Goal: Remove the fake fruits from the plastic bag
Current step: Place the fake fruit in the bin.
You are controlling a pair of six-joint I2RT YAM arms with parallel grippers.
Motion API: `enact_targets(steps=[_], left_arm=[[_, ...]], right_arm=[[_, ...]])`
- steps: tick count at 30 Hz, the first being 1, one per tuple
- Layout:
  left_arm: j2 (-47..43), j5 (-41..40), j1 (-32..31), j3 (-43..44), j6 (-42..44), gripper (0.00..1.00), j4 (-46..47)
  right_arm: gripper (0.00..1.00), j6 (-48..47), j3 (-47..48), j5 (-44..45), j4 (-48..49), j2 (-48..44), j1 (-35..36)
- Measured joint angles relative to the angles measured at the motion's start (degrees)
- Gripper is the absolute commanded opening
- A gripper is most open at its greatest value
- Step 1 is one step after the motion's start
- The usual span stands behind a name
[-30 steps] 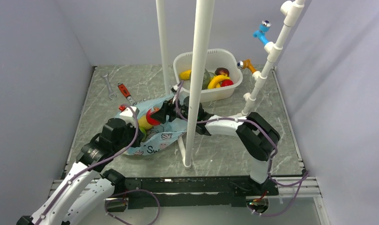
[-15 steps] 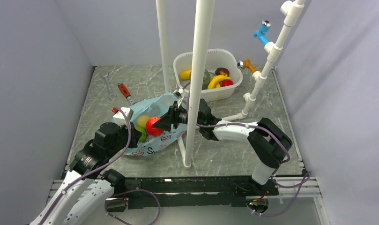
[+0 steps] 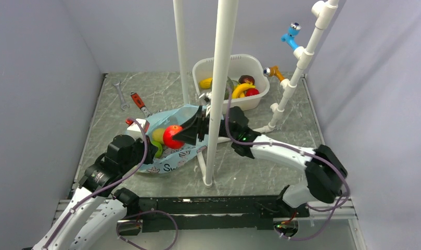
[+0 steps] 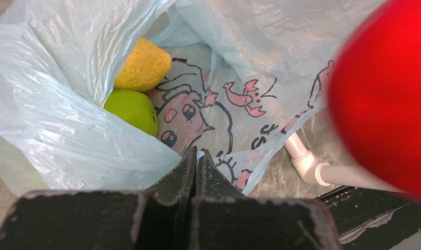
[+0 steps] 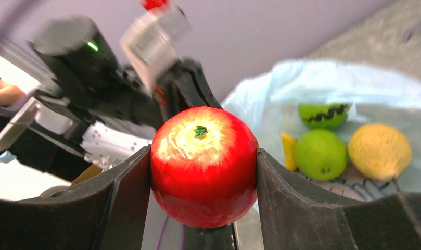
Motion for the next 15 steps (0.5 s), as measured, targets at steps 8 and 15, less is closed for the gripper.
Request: enact_targets(steps=[8, 15], left_arm=[[0.0, 0.0, 0.0, 0.0, 0.0, 0.0, 0.0], [0.0, 0.0, 0.0, 0.0, 0.0, 0.0, 0.0]], right_arm=[[0.0, -7.6, 5.3, 11.5, -11.1, -12.8, -3.2], [0.04, -15.6, 5.3, 31.6, -23.7, -18.3, -7.4]])
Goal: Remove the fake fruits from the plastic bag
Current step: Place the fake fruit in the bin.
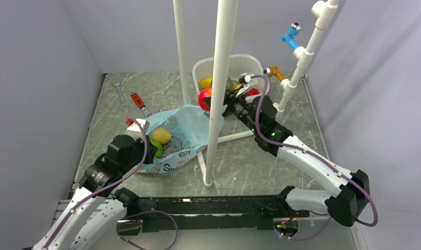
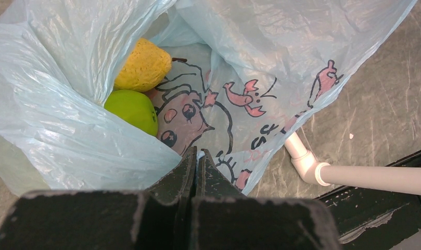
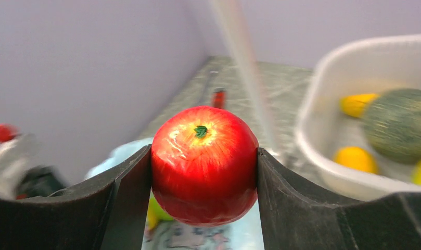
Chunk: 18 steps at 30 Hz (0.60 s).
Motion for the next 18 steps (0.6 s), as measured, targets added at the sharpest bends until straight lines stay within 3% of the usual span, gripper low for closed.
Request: enact_targets(steps=[9, 18], left_arm=[[1.3, 0.0, 0.0, 0.0, 0.0, 0.0, 0.0], [2.5, 0.0, 0.0, 0.0, 0.0, 0.0, 0.0]], right_arm=[[0.07, -9.2, 6.3, 17.4, -10.9, 6.4, -8.0], [0.11, -23.1, 25.7, 31.7, -16.3, 30.1, -8.6]])
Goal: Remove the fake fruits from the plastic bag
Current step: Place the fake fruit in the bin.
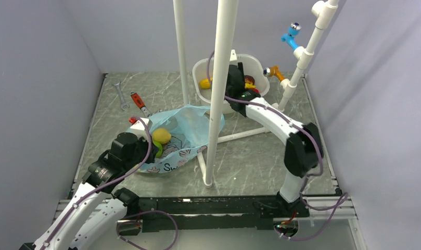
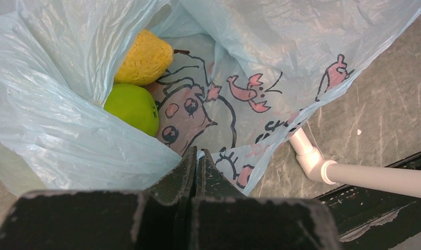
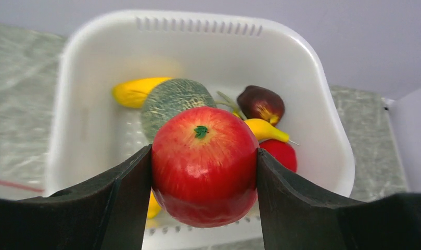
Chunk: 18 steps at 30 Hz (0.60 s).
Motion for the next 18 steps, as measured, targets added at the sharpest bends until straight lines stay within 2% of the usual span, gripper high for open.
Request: enact_targets(steps=[2, 4, 5, 8, 10, 13, 18], left_arm=[[0.3, 0.0, 0.0, 0.0, 0.0, 0.0, 0.0], [0.3, 0.0, 0.0, 0.0, 0.0, 0.0, 0.0], [0.2, 0.0, 0.0, 0.0, 0.0, 0.0, 0.0], [0.3, 0.0, 0.0, 0.0, 0.0, 0.0, 0.0], [0.4, 0.0, 0.0, 0.0, 0.0, 0.0, 0.0], [0.5, 0.1, 0.0, 0.0, 0.0, 0.0, 0.0], [0.4, 0.1, 0.0, 0.0, 0.0, 0.0, 0.0]], right_arm=[[0.17, -2.7, 3.4, 2.3, -0.9, 5.0, -0.5], [0.31, -5.4, 6.5, 4.4, -2.4, 9.8, -1.1], [0.45, -6.6, 8.1, 5.3, -3.1, 12.0, -1.5], [0.7, -8.8, 12.8, 7.6, -6.0, 17.9, -2.4], [0.82, -9.5, 14.3, 8.5, -7.6, 20.4, -2.9], [0.93, -10.1, 13.8, 8.9, -10.0, 20.8, -3.2], [0.99, -9.6, 13.0, 8.3, -11.6, 18.6, -3.4]])
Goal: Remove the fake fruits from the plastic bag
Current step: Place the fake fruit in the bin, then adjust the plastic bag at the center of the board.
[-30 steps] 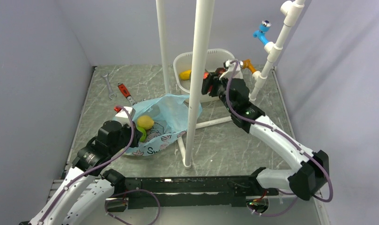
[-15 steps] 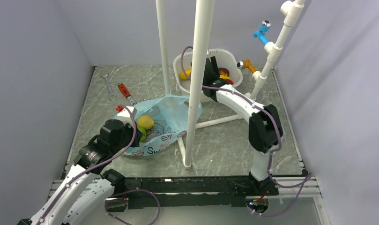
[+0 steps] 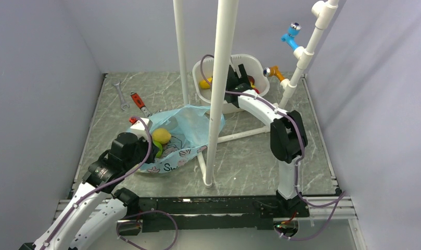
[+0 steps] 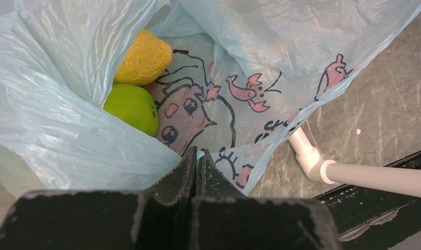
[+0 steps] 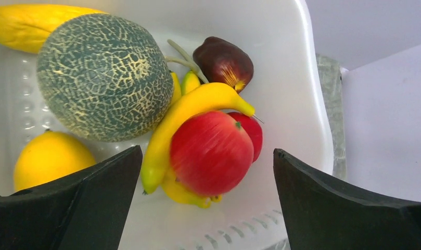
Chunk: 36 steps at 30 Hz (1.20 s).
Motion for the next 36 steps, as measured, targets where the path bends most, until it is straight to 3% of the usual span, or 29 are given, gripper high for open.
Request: enact_targets(steps=[6, 13, 17, 21, 28, 33, 36], left_arm=[[0.0, 0.4, 0.0, 0.0, 0.0, 0.0, 0.0], [-0.9, 0.4, 0.0, -0.2, 0.0, 0.0, 0.0], [-0.5, 0.5, 0.0, -0.2, 0.0, 0.0, 0.0], [-0.5, 2.0, 0.0, -0.2, 0.0, 0.0, 0.0], [0.3, 7.2, 0.0, -0.1, -2.6, 0.0, -1.8], [-0.4, 10.3, 0.0, 0.0, -6.4, 0.0, -5.7], [-1.9, 11.4, 0.0, 0.0, -8.4, 0.0, -8.1]], right_arm=[[0.97, 5.0, -5.0, -6.5, -2.2, -10.2, 0.0], [0.93, 14.3, -19.0, -23.1, -2.3, -31.0, 0.0], [0.94, 18.1, -30.6, -34.5, 0.9, -45.3, 0.0], [0.91, 22.2, -36.4, -45.1, 4.1, -55.3, 0.0], [0.85, 32.6, -39.4, -61.9, 18.9, -52.3, 2.0], [0.84, 33.9, -39.8, -64.7, 22.3, -44.9, 11.0], [0.78, 32.8, -40.5, -65.9, 24.3, -41.4, 16.7]])
